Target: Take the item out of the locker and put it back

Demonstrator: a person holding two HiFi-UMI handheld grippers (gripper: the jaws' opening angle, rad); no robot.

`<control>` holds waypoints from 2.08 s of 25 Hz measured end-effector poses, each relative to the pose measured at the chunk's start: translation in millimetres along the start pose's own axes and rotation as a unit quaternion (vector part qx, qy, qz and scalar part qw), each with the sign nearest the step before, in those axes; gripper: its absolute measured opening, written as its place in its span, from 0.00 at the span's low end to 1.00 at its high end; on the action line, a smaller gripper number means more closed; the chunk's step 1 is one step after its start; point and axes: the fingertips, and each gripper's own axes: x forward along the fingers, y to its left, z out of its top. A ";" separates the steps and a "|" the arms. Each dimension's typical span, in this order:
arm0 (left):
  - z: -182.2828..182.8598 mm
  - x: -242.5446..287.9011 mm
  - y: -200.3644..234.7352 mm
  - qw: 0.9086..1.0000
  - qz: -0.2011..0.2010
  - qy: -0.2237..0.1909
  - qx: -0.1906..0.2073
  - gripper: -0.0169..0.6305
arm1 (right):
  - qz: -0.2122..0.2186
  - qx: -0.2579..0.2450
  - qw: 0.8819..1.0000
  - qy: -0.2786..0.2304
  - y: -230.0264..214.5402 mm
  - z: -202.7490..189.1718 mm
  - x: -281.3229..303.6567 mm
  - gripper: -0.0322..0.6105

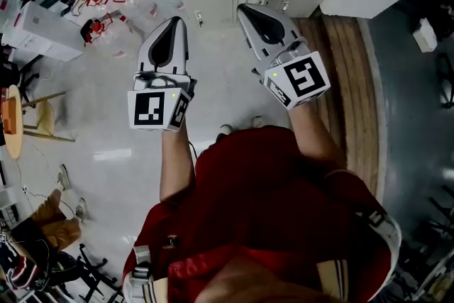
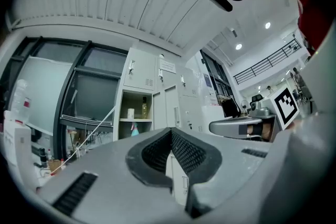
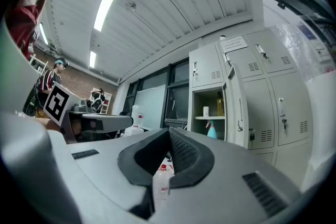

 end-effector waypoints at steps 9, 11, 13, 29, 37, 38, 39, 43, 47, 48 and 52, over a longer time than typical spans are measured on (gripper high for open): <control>1.6 -17.5 30.2 1.000 -0.010 -0.003 0.001 0.04 | -0.014 -0.001 1.000 -0.003 23.4 1.9 21.1 0.05; 0.1 -21.0 37.1 1.000 -0.012 -0.003 -0.001 0.04 | -0.018 -0.003 1.000 0.000 28.7 0.9 24.2 0.05; -0.7 -23.6 42.5 1.000 -0.015 -0.004 -0.003 0.04 | -0.023 -0.005 1.000 0.002 33.0 1.1 26.0 0.05; -13.8 11.2 70.5 1.000 -0.012 0.004 -0.016 0.19 | -0.034 0.001 0.999 0.000 18.0 -1.6 51.9 0.05; -32.7 63.4 88.6 1.000 -0.011 0.021 -0.012 0.26 | -0.033 -0.001 0.999 -0.011 -19.7 -14.9 84.0 0.05; -34.8 72.1 90.9 1.000 -0.011 0.023 -0.012 0.26 | -0.033 -0.003 0.999 -0.012 -25.2 -15.6 89.4 0.05; -36.9 81.2 93.3 1.000 -0.011 0.024 -0.011 0.27 | -0.032 -0.005 0.999 -0.014 -30.8 -16.4 95.3 0.05; -43.6 120.2 106.8 0.999 -0.012 0.027 -0.011 0.28 | -0.031 -0.004 0.999 -0.021 -54.4 -20.9 122.8 0.05; -49.6 161.0 119.9 1.000 -0.011 0.026 -0.011 0.29 | -0.034 0.000 0.999 -0.021 -79.5 -28.1 146.0 0.05; -51.7 171.0 123.0 1.000 -0.009 0.027 -0.013 0.30 | -0.035 0.000 0.999 -0.021 -85.2 -30.3 151.1 0.05; -62.7 210.0 132.6 0.999 -0.005 0.032 -0.022 0.32 | -0.037 0.007 0.999 -0.013 -111.3 -42.4 170.3 0.05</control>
